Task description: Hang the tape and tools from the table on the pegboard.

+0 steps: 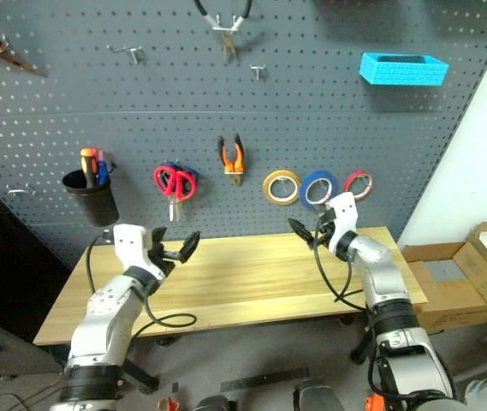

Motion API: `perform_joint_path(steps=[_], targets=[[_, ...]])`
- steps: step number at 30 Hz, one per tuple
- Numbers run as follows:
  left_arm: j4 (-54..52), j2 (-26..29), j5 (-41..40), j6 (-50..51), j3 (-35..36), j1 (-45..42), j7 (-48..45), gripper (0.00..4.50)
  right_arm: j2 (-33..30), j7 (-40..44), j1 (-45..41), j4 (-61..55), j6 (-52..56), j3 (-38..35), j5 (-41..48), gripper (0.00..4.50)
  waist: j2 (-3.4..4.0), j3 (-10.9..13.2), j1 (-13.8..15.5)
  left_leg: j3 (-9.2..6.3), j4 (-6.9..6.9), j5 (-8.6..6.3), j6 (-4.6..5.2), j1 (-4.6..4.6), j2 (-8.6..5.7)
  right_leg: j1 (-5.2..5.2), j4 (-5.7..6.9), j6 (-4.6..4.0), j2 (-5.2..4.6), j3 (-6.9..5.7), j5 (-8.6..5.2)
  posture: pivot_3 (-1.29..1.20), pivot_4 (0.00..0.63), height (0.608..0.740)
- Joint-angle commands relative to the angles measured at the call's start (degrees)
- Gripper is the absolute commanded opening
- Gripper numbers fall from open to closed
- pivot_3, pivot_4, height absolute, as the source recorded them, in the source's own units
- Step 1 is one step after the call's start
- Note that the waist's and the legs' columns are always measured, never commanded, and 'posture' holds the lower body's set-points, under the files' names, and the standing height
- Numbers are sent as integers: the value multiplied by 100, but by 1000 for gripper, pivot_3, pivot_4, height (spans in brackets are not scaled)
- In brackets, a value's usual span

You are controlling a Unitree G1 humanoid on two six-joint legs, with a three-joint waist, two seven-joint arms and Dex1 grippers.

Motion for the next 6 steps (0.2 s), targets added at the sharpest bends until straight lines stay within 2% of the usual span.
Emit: perform_joint_path(steps=[1,6], targets=[[-108,-54,90,-142,-14,-69,42,4447,25,-143,-72,84,-292,-237,-3,4500,8,-4,4,0,0,0,0,1,0,-2,7,0,0,1,0,-23,0,740],[11,-109,160,-178,-36,-7,-3,4447,29,-210,-77,249,-431,-299,-17,4500,14,-11,10,2,4,17,28,5,-11,-11,54,0,3,23,1,-32,0,740]])
